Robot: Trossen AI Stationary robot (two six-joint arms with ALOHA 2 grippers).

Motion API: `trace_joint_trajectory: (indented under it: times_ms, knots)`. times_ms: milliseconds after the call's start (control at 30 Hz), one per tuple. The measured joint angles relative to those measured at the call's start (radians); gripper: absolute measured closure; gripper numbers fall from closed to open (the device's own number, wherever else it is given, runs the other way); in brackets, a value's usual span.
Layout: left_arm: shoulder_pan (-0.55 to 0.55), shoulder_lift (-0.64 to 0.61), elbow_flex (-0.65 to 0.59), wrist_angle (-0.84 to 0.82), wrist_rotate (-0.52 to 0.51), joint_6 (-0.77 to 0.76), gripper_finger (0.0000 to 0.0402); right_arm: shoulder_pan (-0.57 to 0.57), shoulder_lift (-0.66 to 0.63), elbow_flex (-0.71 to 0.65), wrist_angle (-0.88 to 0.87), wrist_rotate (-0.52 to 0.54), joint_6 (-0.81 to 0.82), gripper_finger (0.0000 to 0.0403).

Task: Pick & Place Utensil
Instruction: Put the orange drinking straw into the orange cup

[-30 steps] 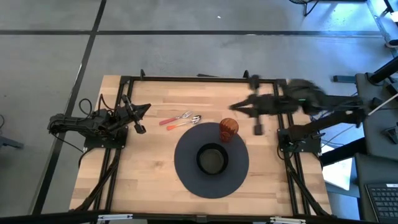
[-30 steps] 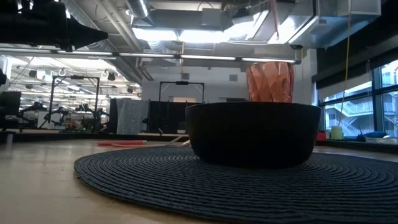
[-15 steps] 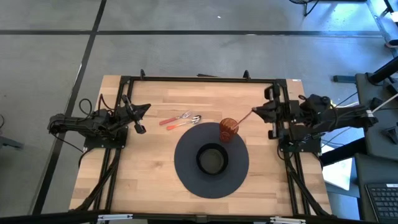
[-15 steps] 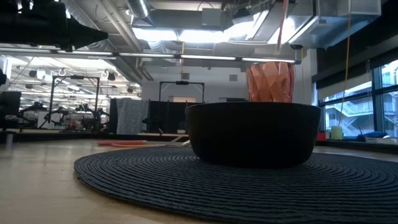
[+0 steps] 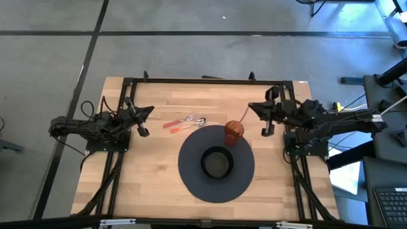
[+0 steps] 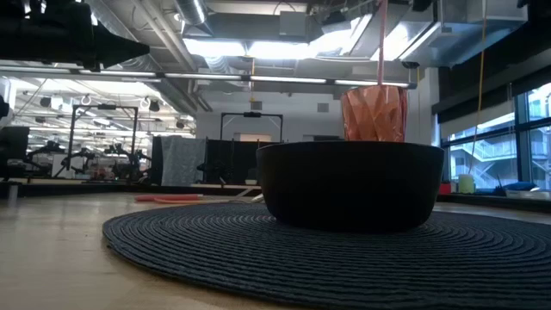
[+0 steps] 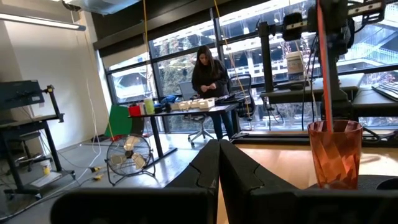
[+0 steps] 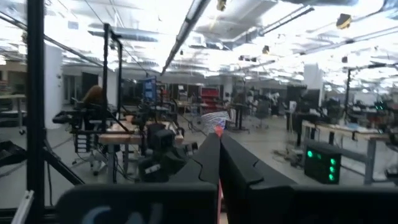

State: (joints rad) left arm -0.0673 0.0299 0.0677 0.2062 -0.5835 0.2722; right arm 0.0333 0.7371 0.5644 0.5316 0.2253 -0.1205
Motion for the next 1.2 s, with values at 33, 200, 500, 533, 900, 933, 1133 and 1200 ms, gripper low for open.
trace_joint_trajectory:
  times_ms: [33, 200, 500, 533, 900, 933, 1133, 1200]
  knots:
    - [0.000, 0.000, 0.000, 0.000, 0.000, 0.000, 0.0398, -0.008, 0.010, 0.000, -0.003, 0.000, 0.004, 0.0400]
    - [0.000, 0.000, 0.000, 0.000, 0.000, 0.000, 0.0398, -0.027, 0.066, 0.000, -0.004, 0.000, 0.012, 0.0399]
    - [0.000, 0.000, 0.000, 0.000, 0.000, 0.000, 0.0398, -0.034, 0.184, 0.000, 0.001, -0.001, 0.050, 0.0398]
    - [0.000, 0.000, 0.000, 0.000, 0.000, 0.000, 0.0398, -0.034, 0.197, 0.000, 0.001, -0.001, 0.052, 0.0398]
    - [0.000, 0.000, 0.000, 0.000, 0.000, 0.000, 0.0398, -0.034, 0.289, 0.000, 0.002, -0.001, 0.064, 0.0397]
    - [0.000, 0.000, 0.000, 0.000, 0.000, 0.000, 0.0398, -0.034, 0.293, 0.000, 0.002, -0.001, 0.064, 0.0397]
    - [0.000, 0.000, 0.000, 0.000, 0.000, 0.001, 0.0398, -0.034, 0.329, 0.000, 0.002, -0.001, 0.068, 0.0397]
    - [0.000, 0.000, 0.000, 0.000, 0.000, 0.000, 0.0398, -0.034, 0.342, 0.000, 0.002, -0.001, 0.068, 0.0397]
